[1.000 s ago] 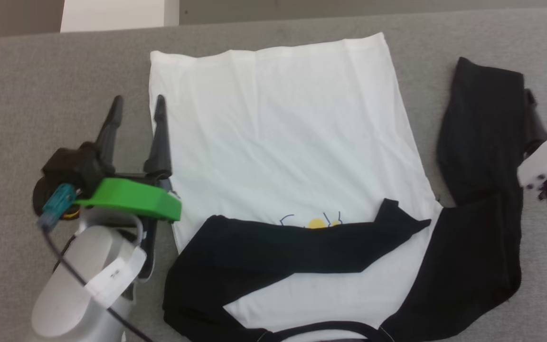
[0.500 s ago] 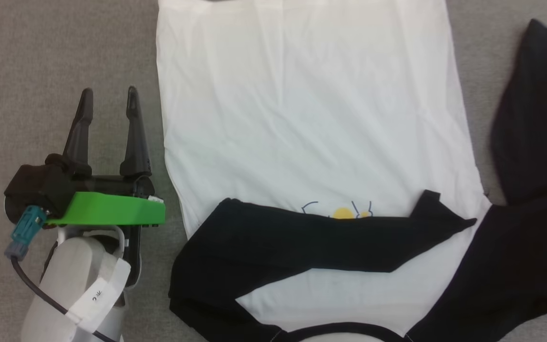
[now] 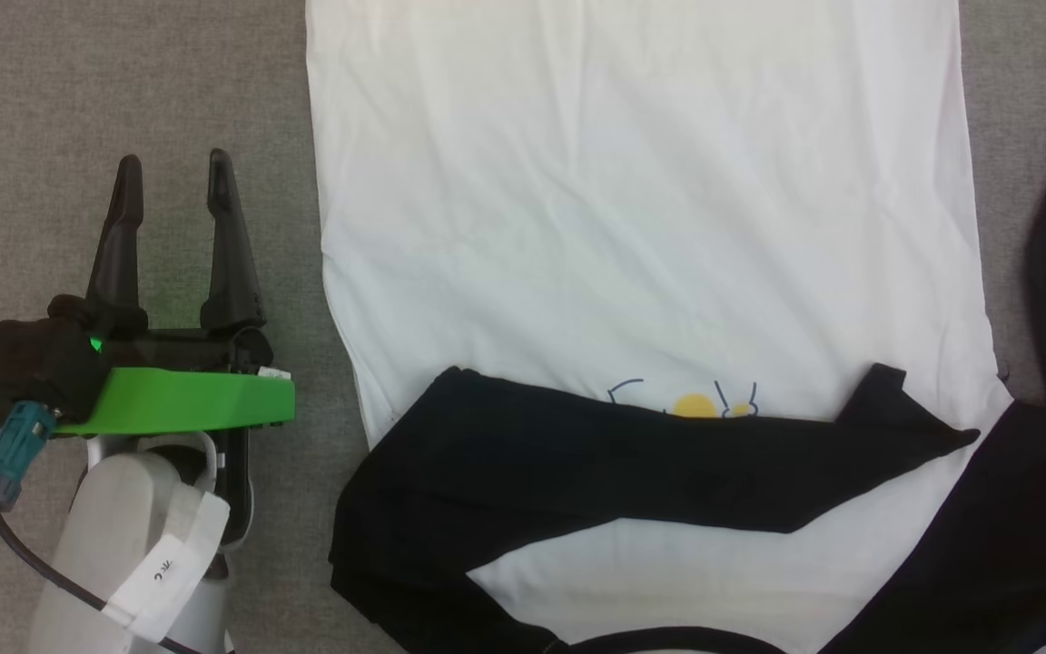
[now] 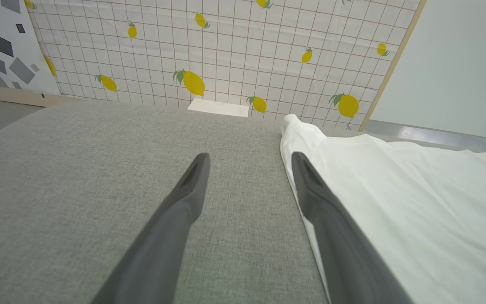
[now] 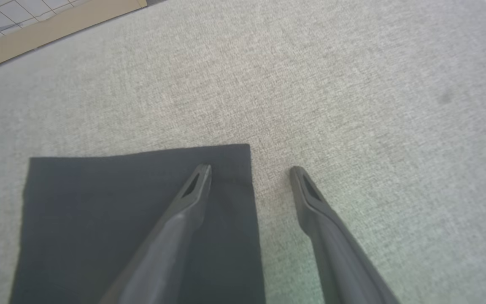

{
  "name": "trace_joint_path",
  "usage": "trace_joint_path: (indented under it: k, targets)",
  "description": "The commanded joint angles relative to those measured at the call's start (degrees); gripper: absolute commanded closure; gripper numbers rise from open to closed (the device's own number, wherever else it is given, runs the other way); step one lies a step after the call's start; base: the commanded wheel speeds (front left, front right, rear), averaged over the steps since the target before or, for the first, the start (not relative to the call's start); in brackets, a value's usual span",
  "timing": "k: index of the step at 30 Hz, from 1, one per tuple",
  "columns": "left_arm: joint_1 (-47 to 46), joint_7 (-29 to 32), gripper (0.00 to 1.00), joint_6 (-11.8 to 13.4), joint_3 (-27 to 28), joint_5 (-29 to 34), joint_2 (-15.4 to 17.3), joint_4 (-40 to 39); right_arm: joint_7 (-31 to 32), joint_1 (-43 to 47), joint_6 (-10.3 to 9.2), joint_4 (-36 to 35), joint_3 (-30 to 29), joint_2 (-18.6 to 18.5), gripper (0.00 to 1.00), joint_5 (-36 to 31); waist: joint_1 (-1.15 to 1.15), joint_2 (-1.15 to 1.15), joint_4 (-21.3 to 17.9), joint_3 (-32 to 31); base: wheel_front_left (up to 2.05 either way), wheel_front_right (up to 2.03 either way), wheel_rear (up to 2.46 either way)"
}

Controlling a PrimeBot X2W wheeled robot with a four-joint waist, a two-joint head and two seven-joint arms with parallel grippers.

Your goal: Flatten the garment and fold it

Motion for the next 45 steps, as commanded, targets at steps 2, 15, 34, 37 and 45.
trace_joint_path:
  k: [2,15,34,37,45]
  targets:
    - [0.5,-0.2,0.00,-0.6,0.5,1.2,-0.5,0.3,2.0,0.1,-0.08,2.8,1.0,0.0,0.86,1.9,-0.01,0.47,0.2,0.3,0.00,0.00,0.00]
    - [1.6,-0.2,0.00,-2.6,1.5,2.1,-2.2,3.4,-8.0,4.2,-0.08,4.1,6.8,-5.1,1.00,9.9,-0.01,0.47,-0.4,-5.3,0.00,0.00,0.00]
    - [8.9,-0.2,0.00,-4.7,2.5,1.8,-4.8,7.8,2.6,37.8,-0.08,-57.6,17.1,-0.9,1.00,11.1,-0.01,0.47,-3.2,-21.1,0.00,0.00,0.00]
    - [9.8,-0.2,0.00,-4.8,2.4,1.9,-5.0,7.7,5.6,40.7,-0.08,-64.6,22.5,0.2,1.00,10.1,-0.01,0.47,-2.6,-22.2,0.00,0.00,0.00]
    - [10.7,-0.2,0.00,-5.1,2.3,1.9,-5.6,8.1,8.6,40.8,-0.08,-68.0,43.0,0.2,1.00,7.8,-0.01,0.47,-1.4,-23.1,0.00,0.00,0.00]
